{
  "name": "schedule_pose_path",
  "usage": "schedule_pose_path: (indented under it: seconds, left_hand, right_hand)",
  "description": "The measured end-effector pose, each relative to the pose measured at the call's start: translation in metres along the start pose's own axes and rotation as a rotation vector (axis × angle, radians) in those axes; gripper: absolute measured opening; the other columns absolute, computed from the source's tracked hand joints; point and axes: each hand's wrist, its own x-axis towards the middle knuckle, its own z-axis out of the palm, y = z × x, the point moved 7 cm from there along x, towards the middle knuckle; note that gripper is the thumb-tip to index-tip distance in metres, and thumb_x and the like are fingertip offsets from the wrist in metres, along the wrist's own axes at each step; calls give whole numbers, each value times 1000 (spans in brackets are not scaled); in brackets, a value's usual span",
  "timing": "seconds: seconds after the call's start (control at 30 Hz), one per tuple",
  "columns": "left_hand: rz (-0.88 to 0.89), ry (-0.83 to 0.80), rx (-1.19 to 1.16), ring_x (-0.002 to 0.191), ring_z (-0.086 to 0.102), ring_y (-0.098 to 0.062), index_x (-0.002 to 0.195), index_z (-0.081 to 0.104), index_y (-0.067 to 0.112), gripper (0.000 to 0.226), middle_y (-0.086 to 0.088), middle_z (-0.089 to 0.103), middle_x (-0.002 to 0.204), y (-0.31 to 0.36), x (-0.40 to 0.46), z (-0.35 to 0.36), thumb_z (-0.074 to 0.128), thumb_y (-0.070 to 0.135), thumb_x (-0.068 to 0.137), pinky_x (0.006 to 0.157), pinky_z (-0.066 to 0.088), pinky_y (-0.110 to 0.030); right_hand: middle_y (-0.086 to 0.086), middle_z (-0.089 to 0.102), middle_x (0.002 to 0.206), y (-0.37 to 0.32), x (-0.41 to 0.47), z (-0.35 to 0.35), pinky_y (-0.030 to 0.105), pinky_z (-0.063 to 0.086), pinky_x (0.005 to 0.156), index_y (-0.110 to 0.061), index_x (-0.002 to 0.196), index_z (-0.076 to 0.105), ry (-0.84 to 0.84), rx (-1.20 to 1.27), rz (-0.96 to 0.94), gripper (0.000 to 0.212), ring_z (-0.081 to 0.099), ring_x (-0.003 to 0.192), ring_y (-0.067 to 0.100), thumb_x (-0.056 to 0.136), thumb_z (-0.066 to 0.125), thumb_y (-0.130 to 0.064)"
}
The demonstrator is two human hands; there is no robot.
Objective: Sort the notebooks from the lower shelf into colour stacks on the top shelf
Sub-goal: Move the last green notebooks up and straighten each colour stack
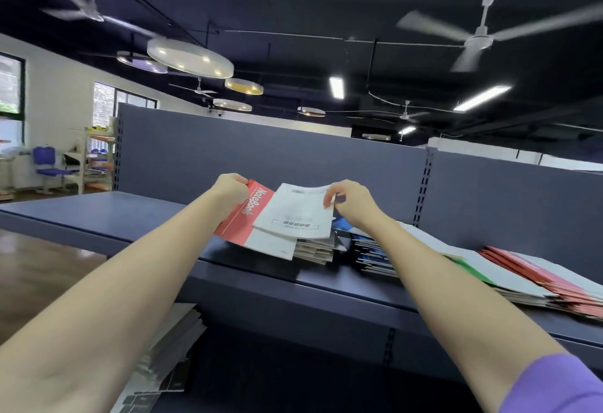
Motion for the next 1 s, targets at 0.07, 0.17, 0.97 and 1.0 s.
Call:
schedule_pose_path:
  seconds: [0.07, 0.17, 0.97, 1.0]
  left_hand:
    - [6, 0, 4, 91, 57, -27, 125, 64, 14, 38, 1, 58, 87, 0, 0, 1, 45, -3, 96, 84, 48, -33]
    - [30, -5, 4, 83, 54, -24, 121, 65, 14, 39, -5, 61, 103, 3, 1, 2, 46, -5, 94, 68, 44, -25]
    - [-60, 316, 304, 82, 62, -31, 99, 65, 9, 19, -10, 65, 96, -17, 16, -75, 51, 8, 86, 74, 50, -36]
    - [-66, 350, 339, 87, 62, -34, 97, 65, 10, 19, -11, 65, 97, -18, 15, -86, 50, 7, 85, 78, 50, -38]
  right_hand:
    - [-5, 66, 98, 0, -2, 3, 34, 57, 81, -34, 70, 65, -13, 12, -23, 45, 66, 92, 21, 78, 48, 7]
    - [-7, 72, 95, 1, -2, 8, 28, 54, 82, -36, 79, 68, -32, 41, -24, 37, 67, 92, 17, 89, 53, -4]
    - [2, 58, 79, -39, 26, 40, 37, 38, 67, -8, 88, 51, 269, 462, 168, 22, 47, 76, 23, 103, 51, -24]
    - [2, 54, 75, -45, 30, 47, 37, 34, 63, -9, 84, 47, 258, 463, 190, 24, 45, 74, 24, 102, 51, -24]
